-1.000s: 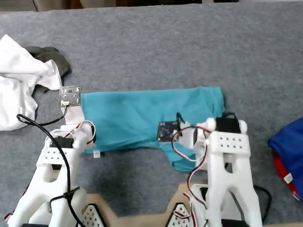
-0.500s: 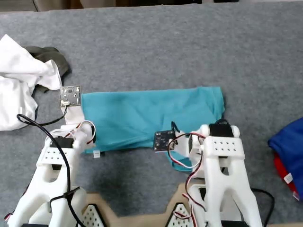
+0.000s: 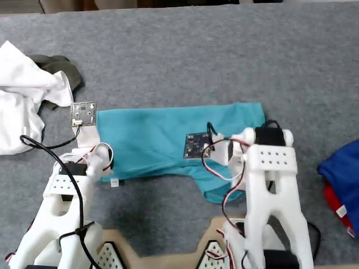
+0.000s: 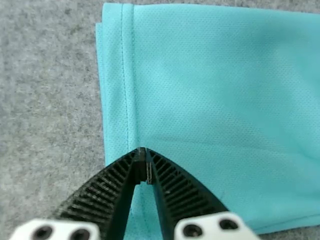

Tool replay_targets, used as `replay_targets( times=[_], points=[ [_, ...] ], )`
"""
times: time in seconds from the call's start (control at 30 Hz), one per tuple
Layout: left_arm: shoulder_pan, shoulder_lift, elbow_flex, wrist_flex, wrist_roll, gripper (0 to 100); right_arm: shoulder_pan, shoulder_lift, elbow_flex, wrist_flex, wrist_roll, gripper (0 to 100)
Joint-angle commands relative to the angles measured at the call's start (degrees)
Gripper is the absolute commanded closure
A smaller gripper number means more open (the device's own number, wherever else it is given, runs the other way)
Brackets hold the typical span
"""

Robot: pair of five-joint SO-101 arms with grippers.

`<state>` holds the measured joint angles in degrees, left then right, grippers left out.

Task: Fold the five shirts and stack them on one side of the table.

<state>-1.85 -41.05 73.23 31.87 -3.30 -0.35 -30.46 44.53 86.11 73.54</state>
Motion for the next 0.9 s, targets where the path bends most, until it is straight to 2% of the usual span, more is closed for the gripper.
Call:
replay_targets(
  times=[0.0, 0.33, 0.7, 0.87],
  points=[
    [-0.09, -0.22, -2.73, 0.44, 0.09, 98, 1.01, 3.65, -0.04, -4.75, 0.35, 88.0],
    [-0.09, -0.31, -2.73, 0.35, 0.09, 98, 1.1, 9.19, 5.23, -10.55, 0.35, 88.1],
    [-0.09, -0.22, -2.73, 0.35, 0.09, 98, 0.66, 9.45, 11.3, -10.9, 0.44, 88.2],
    [-0.09, -0.22, -2.73, 0.35, 0.09, 98, -3.38, 9.19, 14.99, -10.9, 0.18, 88.2]
  ],
)
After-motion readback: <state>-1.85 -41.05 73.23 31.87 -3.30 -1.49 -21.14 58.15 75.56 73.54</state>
